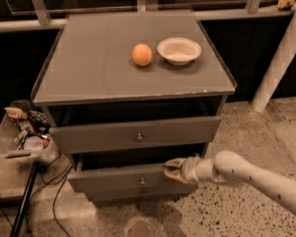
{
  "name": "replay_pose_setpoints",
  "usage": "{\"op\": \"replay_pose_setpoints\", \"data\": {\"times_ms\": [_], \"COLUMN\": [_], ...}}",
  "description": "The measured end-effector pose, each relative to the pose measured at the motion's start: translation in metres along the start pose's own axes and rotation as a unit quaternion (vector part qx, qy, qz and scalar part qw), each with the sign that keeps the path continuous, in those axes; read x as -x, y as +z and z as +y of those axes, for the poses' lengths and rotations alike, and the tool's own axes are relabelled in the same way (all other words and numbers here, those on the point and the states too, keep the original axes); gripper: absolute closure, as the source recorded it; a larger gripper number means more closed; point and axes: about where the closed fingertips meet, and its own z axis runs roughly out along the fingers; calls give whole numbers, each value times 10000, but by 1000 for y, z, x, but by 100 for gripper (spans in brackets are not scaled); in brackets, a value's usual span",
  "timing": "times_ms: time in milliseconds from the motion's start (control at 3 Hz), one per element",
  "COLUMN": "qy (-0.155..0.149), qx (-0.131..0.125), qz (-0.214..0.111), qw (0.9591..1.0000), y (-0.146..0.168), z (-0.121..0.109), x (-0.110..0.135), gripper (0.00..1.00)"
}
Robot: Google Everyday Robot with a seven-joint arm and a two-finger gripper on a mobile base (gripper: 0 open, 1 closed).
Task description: Open middle drawer
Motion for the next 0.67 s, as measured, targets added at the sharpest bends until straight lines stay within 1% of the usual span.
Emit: {"op": "replay_pose_setpoints", "data": {"times_ms": [333,667], "qy": [16,16], "qx": [-6,-6], "qz": [-3,-3], "qw": [10000,10000], "y": [-2,-2], "z": [4,5], "x": [-1,-1], "gripper": [100,81]}}
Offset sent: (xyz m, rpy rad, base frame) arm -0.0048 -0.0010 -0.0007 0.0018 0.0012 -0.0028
